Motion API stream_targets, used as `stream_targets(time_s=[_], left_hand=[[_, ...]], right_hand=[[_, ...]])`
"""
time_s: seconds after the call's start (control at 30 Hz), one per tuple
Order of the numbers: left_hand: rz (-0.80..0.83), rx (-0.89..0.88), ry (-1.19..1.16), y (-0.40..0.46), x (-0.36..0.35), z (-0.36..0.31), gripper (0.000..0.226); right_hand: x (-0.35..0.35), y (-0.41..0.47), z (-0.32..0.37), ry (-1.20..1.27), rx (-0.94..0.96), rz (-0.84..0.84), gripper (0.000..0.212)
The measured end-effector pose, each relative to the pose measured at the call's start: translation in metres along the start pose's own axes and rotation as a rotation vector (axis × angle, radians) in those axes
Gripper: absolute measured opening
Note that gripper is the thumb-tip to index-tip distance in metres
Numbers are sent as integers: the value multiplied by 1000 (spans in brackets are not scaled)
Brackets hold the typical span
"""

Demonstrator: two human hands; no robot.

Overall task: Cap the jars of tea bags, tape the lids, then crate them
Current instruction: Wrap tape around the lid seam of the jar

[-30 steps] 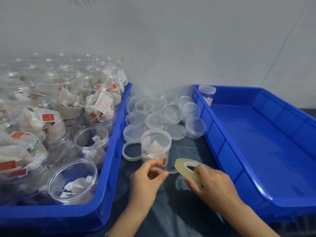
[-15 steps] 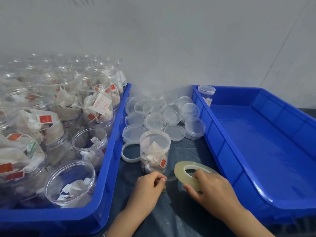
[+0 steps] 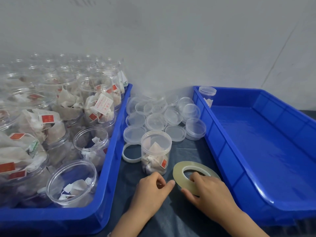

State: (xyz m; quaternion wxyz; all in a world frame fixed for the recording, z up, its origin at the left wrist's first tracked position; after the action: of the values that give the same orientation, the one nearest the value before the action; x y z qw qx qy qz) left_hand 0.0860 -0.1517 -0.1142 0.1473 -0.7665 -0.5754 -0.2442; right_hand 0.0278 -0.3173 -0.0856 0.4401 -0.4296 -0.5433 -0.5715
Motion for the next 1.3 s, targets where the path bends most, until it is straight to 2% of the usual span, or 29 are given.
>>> stream_targets(time_s=[0.17, 0.27, 0.43, 0.63, 0.73, 0.83, 0.93, 1.03, 1.07, 1.17, 1.3], left_hand=[[-25, 26, -52, 3, -3, 5, 22], [8, 75, -171, 4, 0, 8, 19], [91, 132, -235, 3, 9, 12, 18], [152, 57, 80, -4, 13, 11, 22], [133, 44, 169, -7, 16, 11, 22], [77, 9, 194, -9, 19, 6, 20], [-63, -56, 182, -13, 28, -9, 10], [-254, -126, 70, -15, 42, -23, 5], [-298, -141, 49, -14, 47, -26, 8], [-395, -175, 24, -7, 57, -35, 12], [-423, -120, 8, 7, 61, -32, 16]], right_hand=[[-4, -1, -2, -17, -6, 33, 53], [-6, -1, -5, -39, -8, 61, 54], [-10, -3, -8, -34, 22, 96, 54], [-23, 0, -11, -120, 89, 284, 63], [-21, 2, -16, -115, 107, 283, 65], [-14, 5, -19, -119, 89, 227, 71], [3, 10, -17, -137, 56, 120, 75], [24, 14, -15, -182, 25, -202, 57], [30, 16, -14, -176, 9, -262, 55], [42, 24, -9, -176, -12, -374, 54], [46, 35, -5, -195, -46, -432, 57]])
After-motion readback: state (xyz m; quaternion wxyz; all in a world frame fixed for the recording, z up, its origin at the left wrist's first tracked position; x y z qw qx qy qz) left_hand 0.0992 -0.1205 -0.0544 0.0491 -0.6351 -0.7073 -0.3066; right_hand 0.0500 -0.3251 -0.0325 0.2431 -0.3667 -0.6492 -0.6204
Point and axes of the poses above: each hand's wrist, its own y-axis towards the middle knuckle, its own x-axis out of the back of the hand, z = x × y, the point moved 5 cm from there along y, towards the middle knuckle, and after that the axes turned 5 degrees about -x, right-handed, at the moved point
